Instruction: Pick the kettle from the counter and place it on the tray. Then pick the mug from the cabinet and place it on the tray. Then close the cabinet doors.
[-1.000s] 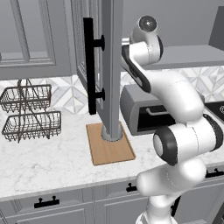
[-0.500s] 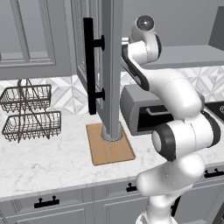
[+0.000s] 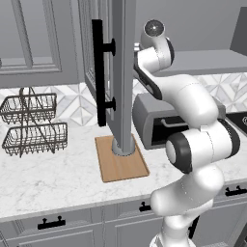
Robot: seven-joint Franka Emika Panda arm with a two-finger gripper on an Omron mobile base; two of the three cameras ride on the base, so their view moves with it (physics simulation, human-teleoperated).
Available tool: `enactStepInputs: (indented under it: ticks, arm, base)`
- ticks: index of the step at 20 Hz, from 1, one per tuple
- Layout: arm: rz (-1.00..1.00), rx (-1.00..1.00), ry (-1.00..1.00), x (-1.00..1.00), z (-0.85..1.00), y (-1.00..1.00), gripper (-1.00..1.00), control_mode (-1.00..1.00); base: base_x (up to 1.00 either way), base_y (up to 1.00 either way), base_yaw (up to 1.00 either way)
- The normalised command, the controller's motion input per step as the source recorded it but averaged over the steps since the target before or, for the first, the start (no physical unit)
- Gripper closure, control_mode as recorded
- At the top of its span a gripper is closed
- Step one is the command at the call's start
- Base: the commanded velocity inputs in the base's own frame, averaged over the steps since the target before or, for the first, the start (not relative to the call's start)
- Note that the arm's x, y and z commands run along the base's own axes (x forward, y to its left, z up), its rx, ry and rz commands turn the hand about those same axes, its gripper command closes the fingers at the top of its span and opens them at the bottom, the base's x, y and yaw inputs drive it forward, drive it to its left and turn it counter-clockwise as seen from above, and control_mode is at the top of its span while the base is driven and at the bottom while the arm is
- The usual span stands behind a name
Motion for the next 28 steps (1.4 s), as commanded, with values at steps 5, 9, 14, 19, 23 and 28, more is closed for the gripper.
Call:
enactStepInputs:
  ticks: [5,9,14,19,23,28]
  arm:
    - [-0.05,0.0,0.0,0.0,0.0,0.0,1.0,-1.0]
    - [-0.06,0.0,0.0,0.0,0.0,-0.01,1.0,-1.0]
    - [-0.03,0.0,-0.03,-0.02,0.0,-0.04,1.0,-1.0]
    - [0.01,0.07,-0.12,-0.35,0.01,-0.13,1.0,-1.0]
    - [0.13,0.14,-0.07,-0.75,0.06,-0.14,1.0,-1.0]
    - [0.18,0.15,-0.03,-0.84,0.0,-0.07,1.0,-1.0]
  base:
    - [0.0,0.0,0.0]
    - [0.0,0.0,0.0]
    - [0.0,0.0,0.0]
    - [0.0,0.0,0.0]
    - [0.0,0.0,0.0]
    - [0.0,0.0,0.0]
